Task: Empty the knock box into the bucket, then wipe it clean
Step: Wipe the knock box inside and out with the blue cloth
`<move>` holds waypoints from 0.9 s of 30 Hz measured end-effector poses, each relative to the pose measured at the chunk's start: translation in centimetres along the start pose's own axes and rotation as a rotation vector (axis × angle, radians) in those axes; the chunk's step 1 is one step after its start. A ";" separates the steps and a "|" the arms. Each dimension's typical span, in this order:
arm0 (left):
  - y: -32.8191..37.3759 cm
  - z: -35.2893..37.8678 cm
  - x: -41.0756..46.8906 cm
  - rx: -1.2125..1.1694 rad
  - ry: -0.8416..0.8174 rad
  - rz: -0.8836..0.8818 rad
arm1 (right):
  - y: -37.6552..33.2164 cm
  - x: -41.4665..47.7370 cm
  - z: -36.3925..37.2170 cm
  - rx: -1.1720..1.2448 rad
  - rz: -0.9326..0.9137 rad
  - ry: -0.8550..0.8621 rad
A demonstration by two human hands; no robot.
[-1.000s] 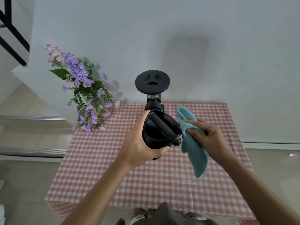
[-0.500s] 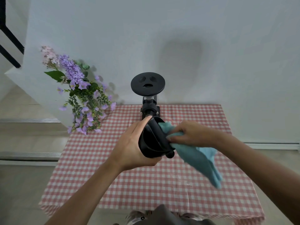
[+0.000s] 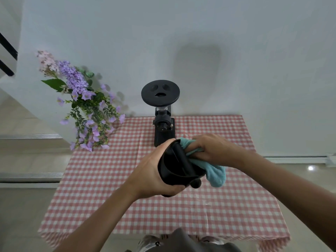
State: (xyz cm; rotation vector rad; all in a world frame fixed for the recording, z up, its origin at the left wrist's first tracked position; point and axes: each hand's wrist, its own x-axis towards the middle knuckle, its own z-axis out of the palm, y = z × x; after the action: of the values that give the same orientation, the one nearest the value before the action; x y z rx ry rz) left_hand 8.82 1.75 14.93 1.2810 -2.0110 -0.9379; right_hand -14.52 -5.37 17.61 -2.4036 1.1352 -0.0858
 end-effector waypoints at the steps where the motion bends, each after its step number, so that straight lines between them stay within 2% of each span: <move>1: -0.2 -0.1 0.0 0.048 0.009 0.011 | -0.1 -0.2 0.1 0.097 0.067 -0.068; 3: -0.9 -0.3 -0.1 0.196 0.033 0.030 | -0.5 -0.9 0.6 0.312 0.189 -0.218; 5: -1.6 -0.2 -0.2 0.293 0.044 0.062 | -0.9 -1.9 0.7 0.477 0.312 -0.293; 8: -1.6 0.6 -0.5 0.256 0.047 0.041 | -0.8 -3.2 0.2 0.640 0.390 -0.320; 10: -1.5 1.0 -0.2 0.207 0.091 0.007 | -0.8 -3.7 -0.2 0.680 0.383 -0.262; 15: -1.6 1.3 1.2 0.261 0.211 0.000 | -1.5 -2.5 -1.0 0.524 0.393 0.233; 18: -1.3 1.9 1.5 0.300 0.263 0.030 | -3.2 -1.1 -0.5 0.521 0.402 0.405; 20: -1.0 2.3 1.7 0.334 0.268 0.057 | -4.3 -0.2 0.3 0.526 0.385 0.435; 27: -1.8 2.9 1.4 0.379 0.317 0.041 | -4.9 1.6 1.5 0.265 0.465 0.292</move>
State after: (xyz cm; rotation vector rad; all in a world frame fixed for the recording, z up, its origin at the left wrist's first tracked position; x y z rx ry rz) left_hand 7.05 0.66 11.89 1.4717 -2.0054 -0.3114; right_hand -9.59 -3.28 18.25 -1.8859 1.6712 -0.4147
